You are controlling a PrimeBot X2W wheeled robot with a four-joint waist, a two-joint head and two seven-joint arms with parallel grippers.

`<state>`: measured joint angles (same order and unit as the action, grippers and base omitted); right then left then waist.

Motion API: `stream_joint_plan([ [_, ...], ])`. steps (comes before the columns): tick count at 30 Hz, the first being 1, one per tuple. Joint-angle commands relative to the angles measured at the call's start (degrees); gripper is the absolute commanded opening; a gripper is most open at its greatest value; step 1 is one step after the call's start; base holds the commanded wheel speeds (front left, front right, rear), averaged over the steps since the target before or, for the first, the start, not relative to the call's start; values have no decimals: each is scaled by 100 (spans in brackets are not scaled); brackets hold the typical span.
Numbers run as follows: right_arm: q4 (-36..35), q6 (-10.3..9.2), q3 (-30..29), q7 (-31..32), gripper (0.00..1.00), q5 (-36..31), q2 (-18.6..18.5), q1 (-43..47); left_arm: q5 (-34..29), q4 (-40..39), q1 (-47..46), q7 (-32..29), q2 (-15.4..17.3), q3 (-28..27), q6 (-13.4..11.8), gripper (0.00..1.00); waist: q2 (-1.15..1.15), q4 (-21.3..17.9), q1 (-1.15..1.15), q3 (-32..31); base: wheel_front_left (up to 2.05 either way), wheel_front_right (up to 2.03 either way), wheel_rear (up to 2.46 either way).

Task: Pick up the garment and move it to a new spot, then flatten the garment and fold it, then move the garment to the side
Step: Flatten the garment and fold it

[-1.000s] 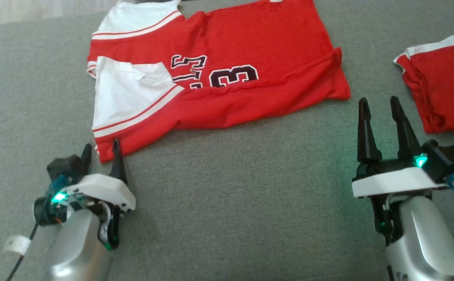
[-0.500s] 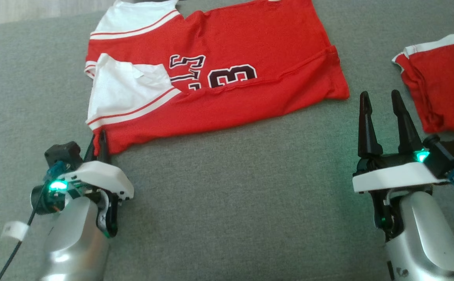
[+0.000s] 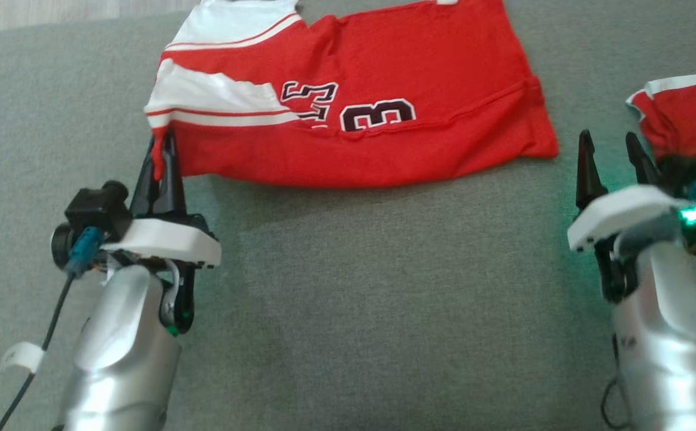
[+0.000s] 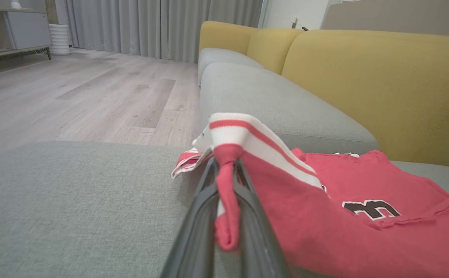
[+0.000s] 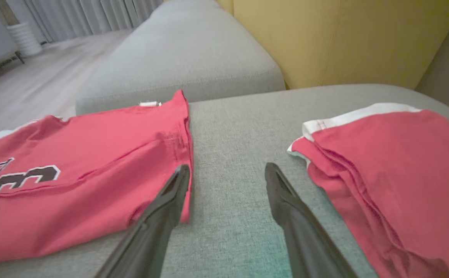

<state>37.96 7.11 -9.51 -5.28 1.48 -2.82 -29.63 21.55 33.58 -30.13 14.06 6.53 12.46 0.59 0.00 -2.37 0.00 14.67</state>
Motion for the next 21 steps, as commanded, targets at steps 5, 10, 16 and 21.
stream_joint_plan([
  [5,745,37,-60,282,100,-203,-6,-801,-67,-325,-81,75,61,-15,58,0,0,178,0,141,0,0,0],
  [10,1528,37,-37,419,100,-491,-6,-1196,-75,-337,-88,72,18,80,75,0,0,315,0,233,0,0,0],
  [16,2144,37,-51,516,100,-827,-6,-1409,-65,-323,-108,75,-6,124,64,0,0,406,0,285,0,0,0],
  [21,2644,37,-86,593,0,-1268,-6,-1562,-39,-256,-120,78,-11,153,46,0,0,498,0,292,0,0,0],
])
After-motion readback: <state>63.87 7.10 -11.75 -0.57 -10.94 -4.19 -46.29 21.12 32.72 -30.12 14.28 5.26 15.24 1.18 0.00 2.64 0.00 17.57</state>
